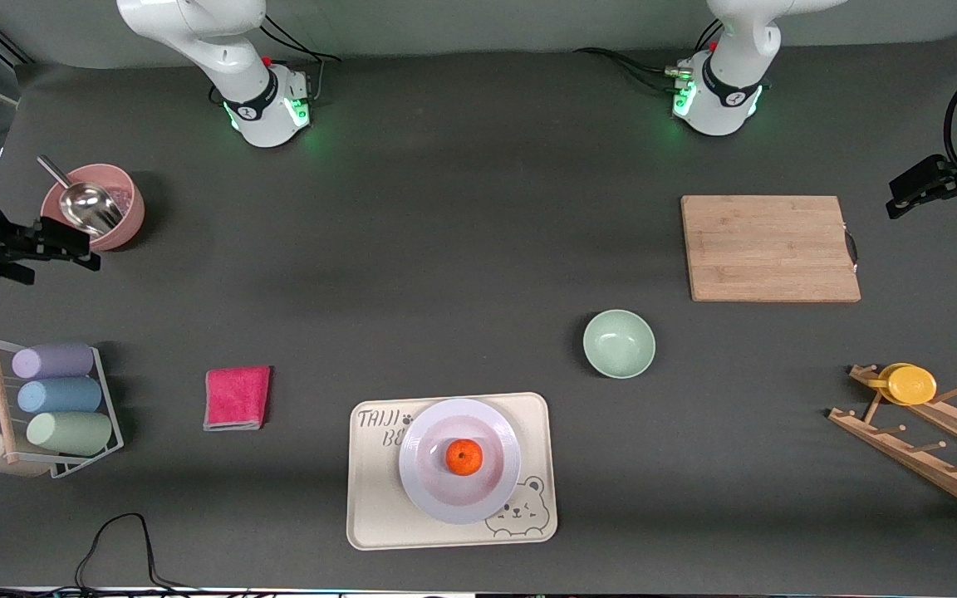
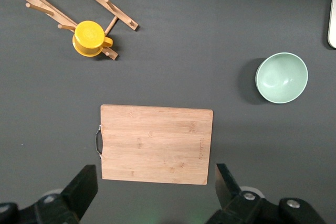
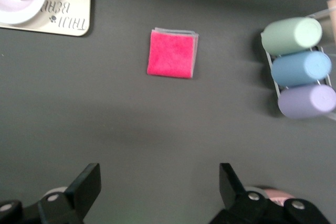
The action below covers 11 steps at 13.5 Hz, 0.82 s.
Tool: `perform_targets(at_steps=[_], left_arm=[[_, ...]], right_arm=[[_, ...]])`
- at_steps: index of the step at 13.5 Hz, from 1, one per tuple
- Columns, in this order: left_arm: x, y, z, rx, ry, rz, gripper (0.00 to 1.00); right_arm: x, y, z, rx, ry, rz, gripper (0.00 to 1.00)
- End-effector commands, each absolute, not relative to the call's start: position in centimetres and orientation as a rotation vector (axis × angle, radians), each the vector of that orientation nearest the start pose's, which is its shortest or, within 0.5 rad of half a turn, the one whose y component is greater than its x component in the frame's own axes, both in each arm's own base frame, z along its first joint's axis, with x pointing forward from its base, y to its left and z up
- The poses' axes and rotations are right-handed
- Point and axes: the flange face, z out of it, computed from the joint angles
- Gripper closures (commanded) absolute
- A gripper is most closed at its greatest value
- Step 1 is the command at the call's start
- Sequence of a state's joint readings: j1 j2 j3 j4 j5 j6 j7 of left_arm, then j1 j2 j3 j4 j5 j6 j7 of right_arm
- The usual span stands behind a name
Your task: Place orange and plate with both arms
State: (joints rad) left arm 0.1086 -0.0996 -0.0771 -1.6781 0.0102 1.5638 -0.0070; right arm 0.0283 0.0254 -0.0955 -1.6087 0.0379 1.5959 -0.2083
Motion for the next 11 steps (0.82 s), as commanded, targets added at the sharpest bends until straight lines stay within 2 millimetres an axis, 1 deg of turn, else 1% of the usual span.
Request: perform_targets(at_steps=[1,4,8,11], left_arm=[[51.9,1.7,62.9,-3.123,-0.035,0.037,0.00],[51.9,1.7,62.8,-3.124,-0.027,0.039,0.00],[51.8,1.7,62.8,-3.122,-0.020,0.047,0.00],[51.8,1.7,62.8,-3.122,-0.020,0.047,0.00]], right_arm=[[54.5,-3.3,60.4,-3.148,-0.170,0.087,0.00],[53.9,-3.3,61.0,-3.145,-0.164,0.121,0.00],[53.4,-3.4,61.6,-3.145,-0.159,0.109,0.00],[53.3,-3.6,61.3,-3.143,-0.152,0.125,0.00]])
